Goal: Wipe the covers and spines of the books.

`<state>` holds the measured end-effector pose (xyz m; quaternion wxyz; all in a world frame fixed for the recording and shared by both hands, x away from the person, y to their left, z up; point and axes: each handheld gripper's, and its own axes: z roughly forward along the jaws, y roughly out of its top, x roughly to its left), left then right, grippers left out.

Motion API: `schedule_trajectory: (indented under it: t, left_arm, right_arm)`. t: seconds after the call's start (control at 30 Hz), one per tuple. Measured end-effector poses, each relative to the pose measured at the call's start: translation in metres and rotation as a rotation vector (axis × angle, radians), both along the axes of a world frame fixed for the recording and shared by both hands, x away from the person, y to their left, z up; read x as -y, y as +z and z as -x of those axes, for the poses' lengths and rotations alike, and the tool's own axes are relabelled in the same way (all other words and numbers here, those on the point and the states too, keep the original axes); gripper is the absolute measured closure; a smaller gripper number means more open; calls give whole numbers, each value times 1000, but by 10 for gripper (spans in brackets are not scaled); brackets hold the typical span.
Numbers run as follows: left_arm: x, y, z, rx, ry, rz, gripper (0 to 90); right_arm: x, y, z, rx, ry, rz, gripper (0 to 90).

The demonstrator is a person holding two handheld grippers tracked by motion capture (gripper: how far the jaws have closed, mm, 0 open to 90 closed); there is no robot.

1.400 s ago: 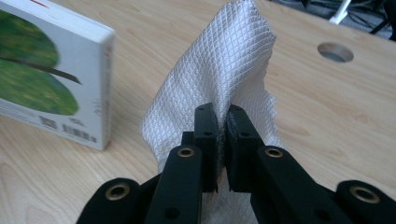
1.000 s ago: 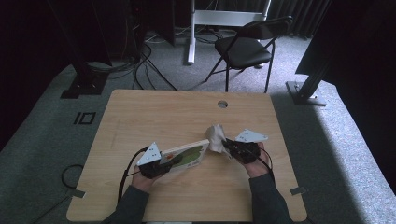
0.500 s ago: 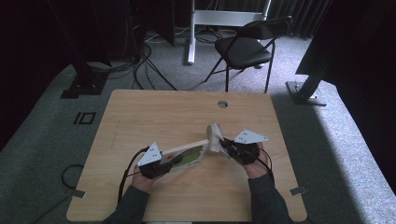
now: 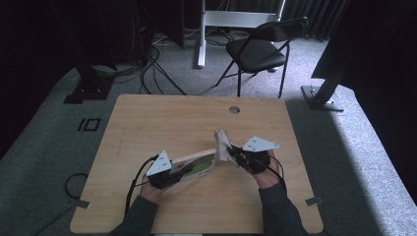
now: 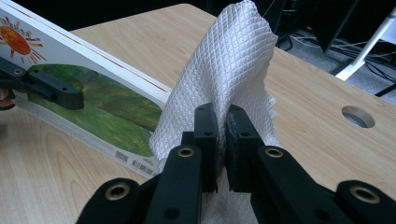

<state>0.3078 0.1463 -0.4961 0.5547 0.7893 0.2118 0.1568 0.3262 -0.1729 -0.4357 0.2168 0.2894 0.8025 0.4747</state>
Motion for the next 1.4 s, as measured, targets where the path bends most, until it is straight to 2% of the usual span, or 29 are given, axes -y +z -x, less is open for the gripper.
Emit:
schedule_trajectory:
  t: [0.3, 0.57, 0.63, 1.13, 1.17, 1.33, 1.4]
  left_arm:
    - [2, 1, 1, 14, -2, -9, 781]
    - [4, 2, 2, 20, -7, -12, 781]
    - [5, 2, 3, 21, -8, -14, 781]
    - [7, 3, 4, 31, -5, -28, 781]
    - [8, 4, 4, 37, -4, -32, 781]
    - [9, 4, 5, 37, -8, -27, 782]
    - [8, 5, 5, 43, -10, -23, 782]
  right_arm:
    - [-7, 1, -2, -16, -9, 27, 845]
    - [-18, 2, -1, -24, 25, 55, 846]
    - [-25, 3, -1, -30, 51, 59, 845]
    - [-38, 6, 1, -26, 113, 41, 845]
    - [-37, 5, -1, -33, 112, 35, 799]
    - [-37, 4, -2, -34, 112, 22, 731]
    - [-35, 4, -4, -48, 107, 0, 708]
